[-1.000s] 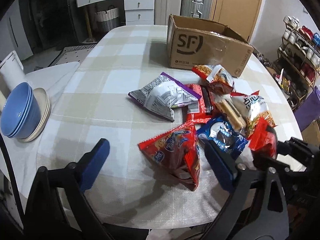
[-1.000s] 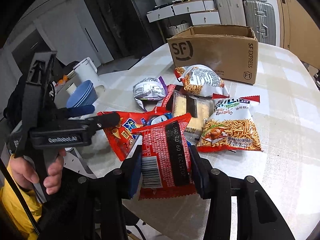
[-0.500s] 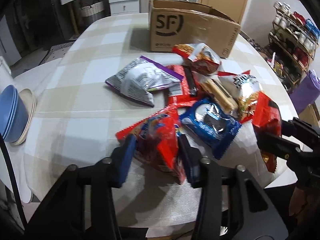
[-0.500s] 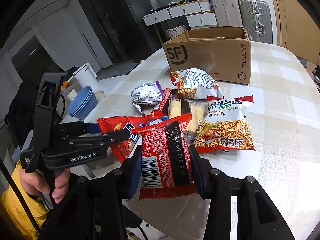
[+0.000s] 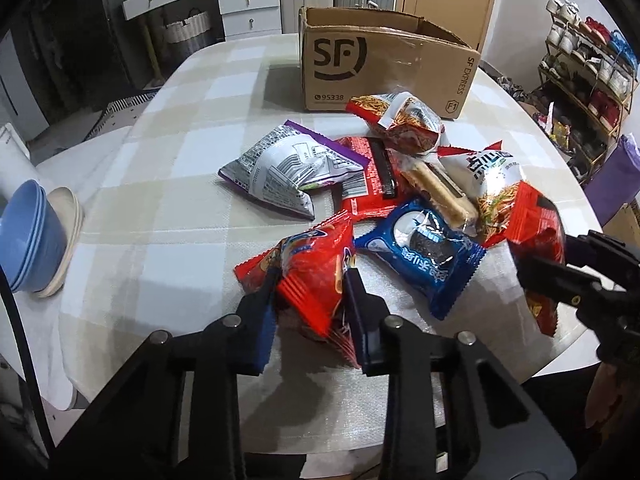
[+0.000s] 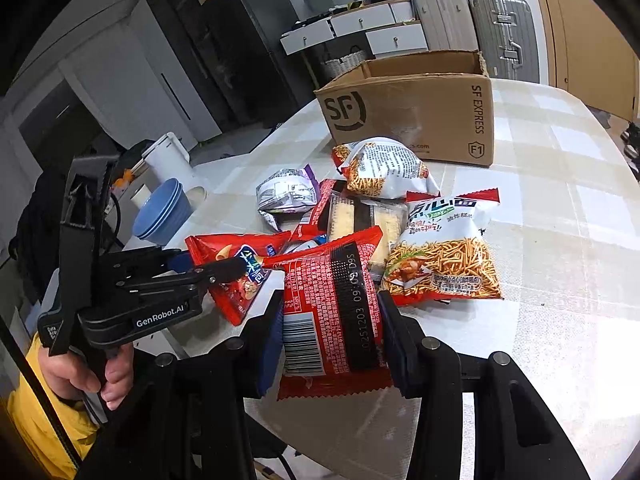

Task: Organize snacks
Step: 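Grasp the red chip bag with the right tool while the left tool grasps a red snack packet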

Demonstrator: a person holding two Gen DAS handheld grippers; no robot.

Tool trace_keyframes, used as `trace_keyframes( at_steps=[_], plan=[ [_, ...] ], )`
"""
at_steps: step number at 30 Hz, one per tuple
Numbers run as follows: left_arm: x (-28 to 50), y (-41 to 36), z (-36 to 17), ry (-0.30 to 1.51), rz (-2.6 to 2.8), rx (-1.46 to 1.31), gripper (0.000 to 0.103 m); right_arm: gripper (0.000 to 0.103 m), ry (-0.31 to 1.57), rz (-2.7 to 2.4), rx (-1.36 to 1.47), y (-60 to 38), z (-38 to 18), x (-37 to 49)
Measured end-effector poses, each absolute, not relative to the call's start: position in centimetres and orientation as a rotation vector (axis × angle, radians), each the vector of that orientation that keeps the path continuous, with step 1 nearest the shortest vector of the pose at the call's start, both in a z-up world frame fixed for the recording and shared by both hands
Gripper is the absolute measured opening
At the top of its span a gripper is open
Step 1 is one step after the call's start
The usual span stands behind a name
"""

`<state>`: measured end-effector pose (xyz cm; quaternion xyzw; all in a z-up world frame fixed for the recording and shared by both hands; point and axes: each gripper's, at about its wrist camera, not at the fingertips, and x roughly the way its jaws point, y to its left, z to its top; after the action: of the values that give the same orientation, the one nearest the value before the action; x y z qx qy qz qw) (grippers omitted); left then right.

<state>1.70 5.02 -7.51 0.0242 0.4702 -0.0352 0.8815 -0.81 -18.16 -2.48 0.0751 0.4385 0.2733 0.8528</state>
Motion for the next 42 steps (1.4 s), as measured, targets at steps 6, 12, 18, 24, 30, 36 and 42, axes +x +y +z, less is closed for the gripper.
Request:
trace_keyframes(
  at_steps=[6, 12, 18, 24, 30, 36, 42],
  plan=[
    [1.6, 5.3, -7.4, 0.972, -0.065, 0.047, 0.027, 0.045, 0.918, 0.595, 0.181, -18.3, -2.4, -0.8],
    [1.3, 5.6, -7.1, 0.964, -0.064, 0.037, 0.027, 0.045, 0.917, 0.588, 0.18, -18.3, -2.4, -0.8],
    [1.4, 6.0, -6.8, 0.961, -0.06, 0.017, 0.027, 0.045, 0.916, 0.58, 0.196, -18.5, -2.4, -0.7],
    [1.1, 6.5, -6.4, 0.953, -0.065, -0.009, 0.027, 0.045, 0.905, 0.575, 0.209, -18.8, -2.2, -0.7],
    [0.8, 6.6, -6.0, 0.94, -0.073, -0.024, 0.027, 0.045, 0.884, 0.574, 0.22, -19.1, -1.8, -0.8],
    [0.6, 7.1, -5.1, 0.928, -0.102, -0.076, 0.027, 0.045, 0.86, 0.575, 0.237, -19.4, -1.4, -0.8],
    [0.6, 8.0, -4.6, 0.92, -0.087, -0.116, 0.027, 0.045, 0.83, 0.564, 0.252, -19.8, -0.9, -0.9]
  ],
)
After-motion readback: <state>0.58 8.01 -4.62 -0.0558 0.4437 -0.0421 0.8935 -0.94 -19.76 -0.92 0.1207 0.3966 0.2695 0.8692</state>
